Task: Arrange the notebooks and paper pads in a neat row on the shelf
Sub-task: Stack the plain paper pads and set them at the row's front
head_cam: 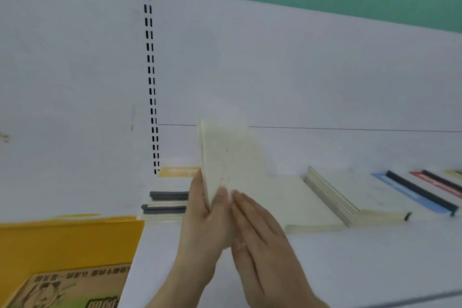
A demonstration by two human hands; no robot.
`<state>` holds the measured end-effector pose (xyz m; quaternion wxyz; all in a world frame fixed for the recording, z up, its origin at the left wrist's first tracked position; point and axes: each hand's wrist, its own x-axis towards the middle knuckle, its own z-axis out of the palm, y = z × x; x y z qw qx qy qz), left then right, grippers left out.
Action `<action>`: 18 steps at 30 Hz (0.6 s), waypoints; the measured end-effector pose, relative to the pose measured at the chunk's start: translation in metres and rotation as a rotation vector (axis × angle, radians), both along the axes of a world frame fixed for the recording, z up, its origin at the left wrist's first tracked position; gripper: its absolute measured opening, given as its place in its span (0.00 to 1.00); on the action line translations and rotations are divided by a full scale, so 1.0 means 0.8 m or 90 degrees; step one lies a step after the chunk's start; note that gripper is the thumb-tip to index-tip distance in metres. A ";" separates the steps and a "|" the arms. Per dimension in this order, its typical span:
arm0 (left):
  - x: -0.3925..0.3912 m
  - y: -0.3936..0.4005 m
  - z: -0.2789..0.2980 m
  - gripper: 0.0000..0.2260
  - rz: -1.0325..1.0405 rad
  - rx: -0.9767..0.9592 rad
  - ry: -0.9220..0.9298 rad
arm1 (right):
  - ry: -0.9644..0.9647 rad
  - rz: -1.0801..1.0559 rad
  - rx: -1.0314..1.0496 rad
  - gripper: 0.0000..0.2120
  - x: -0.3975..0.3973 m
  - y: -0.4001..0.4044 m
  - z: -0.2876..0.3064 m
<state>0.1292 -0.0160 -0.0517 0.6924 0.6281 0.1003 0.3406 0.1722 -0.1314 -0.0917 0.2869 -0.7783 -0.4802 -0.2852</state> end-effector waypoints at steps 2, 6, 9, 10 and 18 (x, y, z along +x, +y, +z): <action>0.008 -0.008 -0.002 0.15 -0.021 -0.009 -0.011 | 0.054 -0.099 0.038 0.26 0.020 -0.040 0.005; 0.032 -0.030 -0.008 0.14 -0.074 0.003 0.007 | 0.382 -0.163 0.014 0.35 0.055 -0.102 0.017; 0.062 -0.055 -0.012 0.14 -0.049 0.037 0.065 | 0.392 -0.165 0.049 0.33 0.078 -0.135 0.030; 0.073 -0.065 -0.012 0.15 -0.019 0.066 0.097 | 0.383 -0.178 0.048 0.31 0.087 -0.145 0.034; 0.177 -0.118 -0.032 0.19 0.128 0.345 0.316 | 0.172 -0.241 -0.231 0.31 0.183 -0.202 0.041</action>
